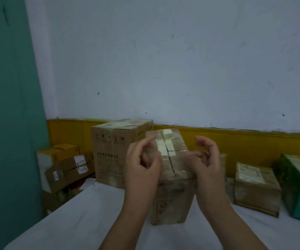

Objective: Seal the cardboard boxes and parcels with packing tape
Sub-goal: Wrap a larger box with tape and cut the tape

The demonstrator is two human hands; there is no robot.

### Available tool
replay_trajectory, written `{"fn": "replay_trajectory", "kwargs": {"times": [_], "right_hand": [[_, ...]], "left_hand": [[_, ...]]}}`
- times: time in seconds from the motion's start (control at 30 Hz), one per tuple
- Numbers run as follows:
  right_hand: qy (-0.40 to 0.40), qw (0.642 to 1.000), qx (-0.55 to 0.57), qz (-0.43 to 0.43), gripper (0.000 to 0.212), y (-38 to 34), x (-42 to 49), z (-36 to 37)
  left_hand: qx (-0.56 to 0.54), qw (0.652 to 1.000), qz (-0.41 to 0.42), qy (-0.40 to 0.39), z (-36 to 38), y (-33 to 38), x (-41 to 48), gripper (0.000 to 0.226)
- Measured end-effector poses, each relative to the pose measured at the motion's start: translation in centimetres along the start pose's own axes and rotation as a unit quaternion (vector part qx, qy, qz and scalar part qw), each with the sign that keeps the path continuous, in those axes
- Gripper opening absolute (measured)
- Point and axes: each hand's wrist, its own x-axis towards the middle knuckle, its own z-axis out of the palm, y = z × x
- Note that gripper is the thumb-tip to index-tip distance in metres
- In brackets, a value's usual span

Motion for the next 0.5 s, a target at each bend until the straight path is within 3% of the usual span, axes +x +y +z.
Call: {"fn": "replay_trajectory", "kwargs": {"times": [0.07, 0.17, 0.23, 0.3, 0.4, 0.5], "right_hand": [[-0.012, 0.995, -0.027, 0.092, 0.050, -0.4, 0.3, -0.4], [-0.152, 0.958, 0.056, 0.236, 0.040, -1.3, 0.5, -1.2], [-0.199, 0.943, 0.069, 0.259, 0.037, -1.1, 0.6, -2.0], [-0.184, 0.947, 0.051, 0.260, 0.029, -0.1, 1.0, -2.5], [-0.159, 0.959, -0.024, 0.234, 0.054, 1.5, 1.3, -2.7], [-0.164, 0.966, -0.073, 0.189, 0.051, 3.0, 0.9, -2.5]], "left_hand": [[0.049, 0.996, -0.070, -0.020, 0.3, -0.1, 0.4, 0.065], [0.025, 0.966, -0.234, -0.107, 1.0, -1.2, 0.4, 0.098], [-0.033, 0.956, -0.264, -0.127, 1.2, -2.2, 0.0, 0.096], [-0.038, 0.962, -0.236, -0.133, 1.6, -2.9, -0.5, 0.095], [-0.040, 0.967, -0.201, -0.150, 2.3, -3.7, -1.8, 0.100], [-0.095, 0.963, -0.216, -0.130, 2.5, -4.9, -2.3, 0.078]]}}
